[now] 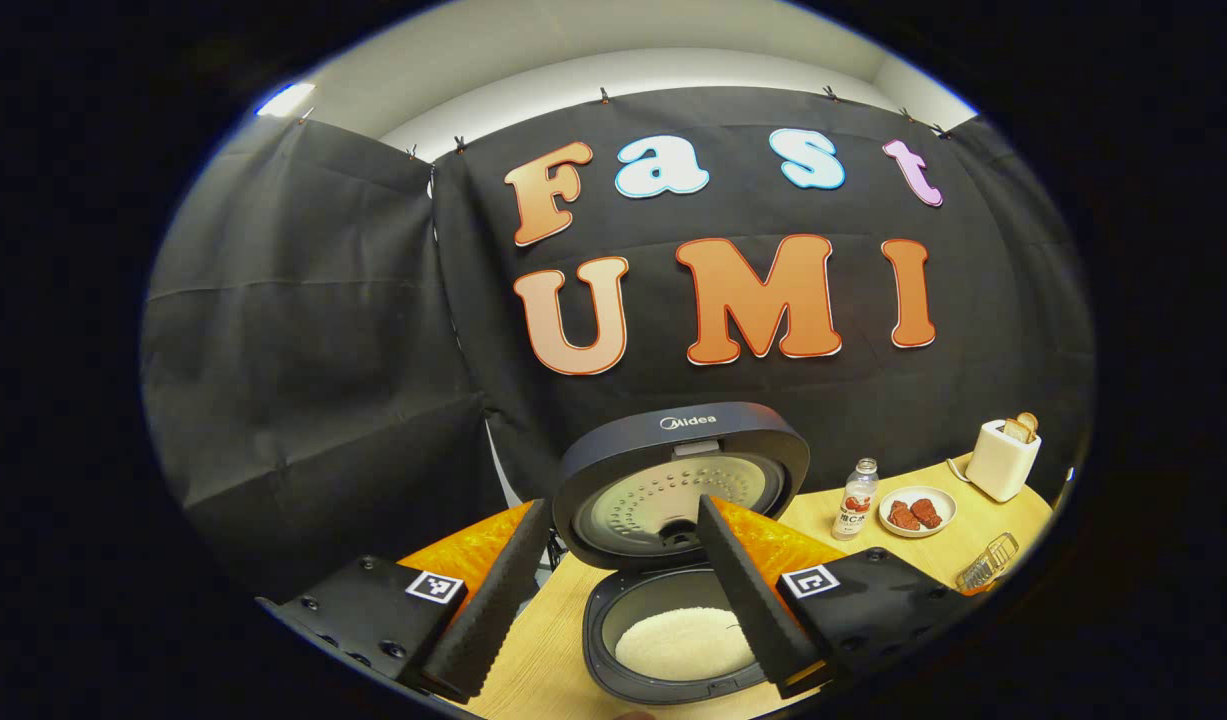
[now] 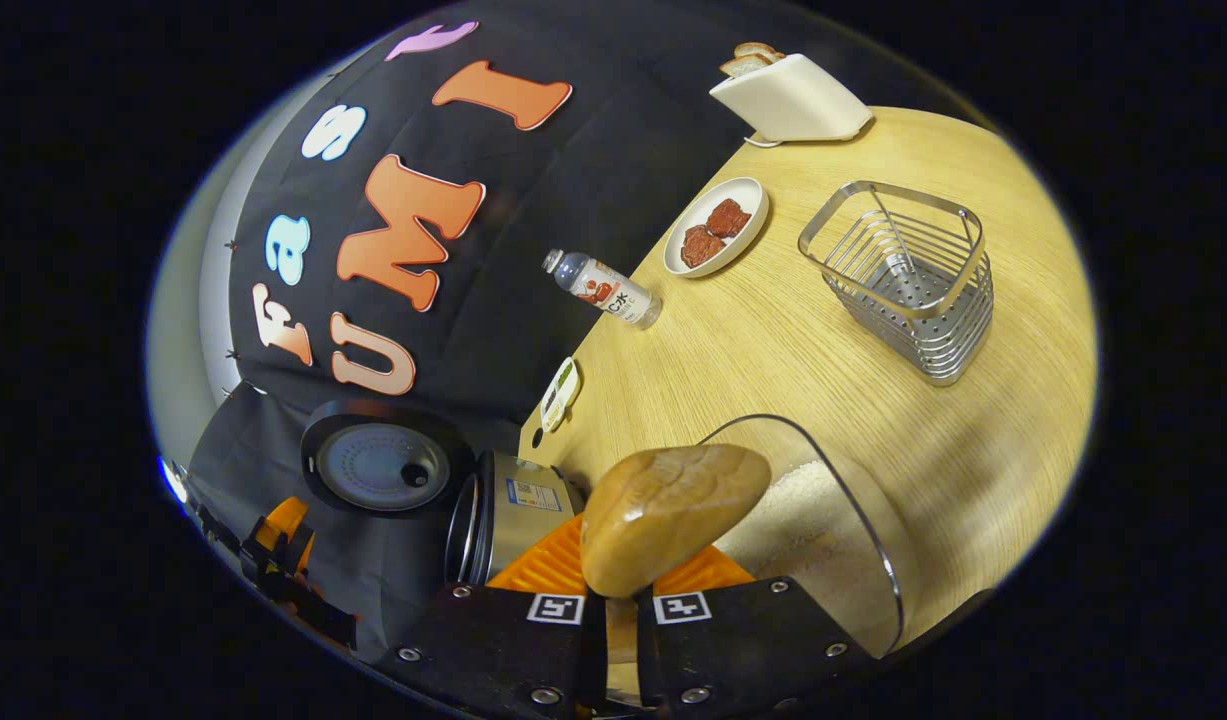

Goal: Close the left gripper, press the button to open the rice cooker; take a wooden spoon from the chopstick holder with the right hand, scoop a spoonful of rice and pour it into the rice cooker, then put the wooden spoon back into the chopstick holder.

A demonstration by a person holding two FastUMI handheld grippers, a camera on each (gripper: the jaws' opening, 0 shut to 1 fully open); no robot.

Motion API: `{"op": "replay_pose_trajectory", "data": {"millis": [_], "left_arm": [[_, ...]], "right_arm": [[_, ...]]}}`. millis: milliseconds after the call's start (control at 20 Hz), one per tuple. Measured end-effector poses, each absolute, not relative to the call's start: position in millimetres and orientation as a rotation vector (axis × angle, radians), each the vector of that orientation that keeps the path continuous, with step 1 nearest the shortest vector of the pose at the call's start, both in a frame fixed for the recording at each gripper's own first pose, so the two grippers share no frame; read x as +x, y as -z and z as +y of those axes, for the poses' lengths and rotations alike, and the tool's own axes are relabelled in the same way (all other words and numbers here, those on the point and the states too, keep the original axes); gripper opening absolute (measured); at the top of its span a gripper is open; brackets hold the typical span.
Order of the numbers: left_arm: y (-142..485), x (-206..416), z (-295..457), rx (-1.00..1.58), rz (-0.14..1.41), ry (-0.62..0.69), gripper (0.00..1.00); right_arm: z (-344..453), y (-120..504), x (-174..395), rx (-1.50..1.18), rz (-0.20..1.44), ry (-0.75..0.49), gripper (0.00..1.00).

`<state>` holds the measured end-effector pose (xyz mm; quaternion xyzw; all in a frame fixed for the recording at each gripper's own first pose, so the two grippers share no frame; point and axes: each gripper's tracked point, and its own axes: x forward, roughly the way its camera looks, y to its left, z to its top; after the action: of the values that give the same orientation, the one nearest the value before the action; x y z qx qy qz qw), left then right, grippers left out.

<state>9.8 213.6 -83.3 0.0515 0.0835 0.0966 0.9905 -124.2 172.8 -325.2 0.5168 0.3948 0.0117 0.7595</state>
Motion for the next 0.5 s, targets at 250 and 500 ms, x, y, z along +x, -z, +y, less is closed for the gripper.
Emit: {"op": "replay_pose_trajectory", "data": {"millis": [250, 500], "left_arm": [[79, 8, 204, 0.096, 0.157, -0.206, 0.99], [78, 2, 195, 0.091, 0.146, -0.215, 0.99]], "right_arm": [[142, 312, -117, 1.217, 0.856, -0.009, 0.11], [127, 278, -95, 1.360, 0.804, -0.039, 0.11]]}}
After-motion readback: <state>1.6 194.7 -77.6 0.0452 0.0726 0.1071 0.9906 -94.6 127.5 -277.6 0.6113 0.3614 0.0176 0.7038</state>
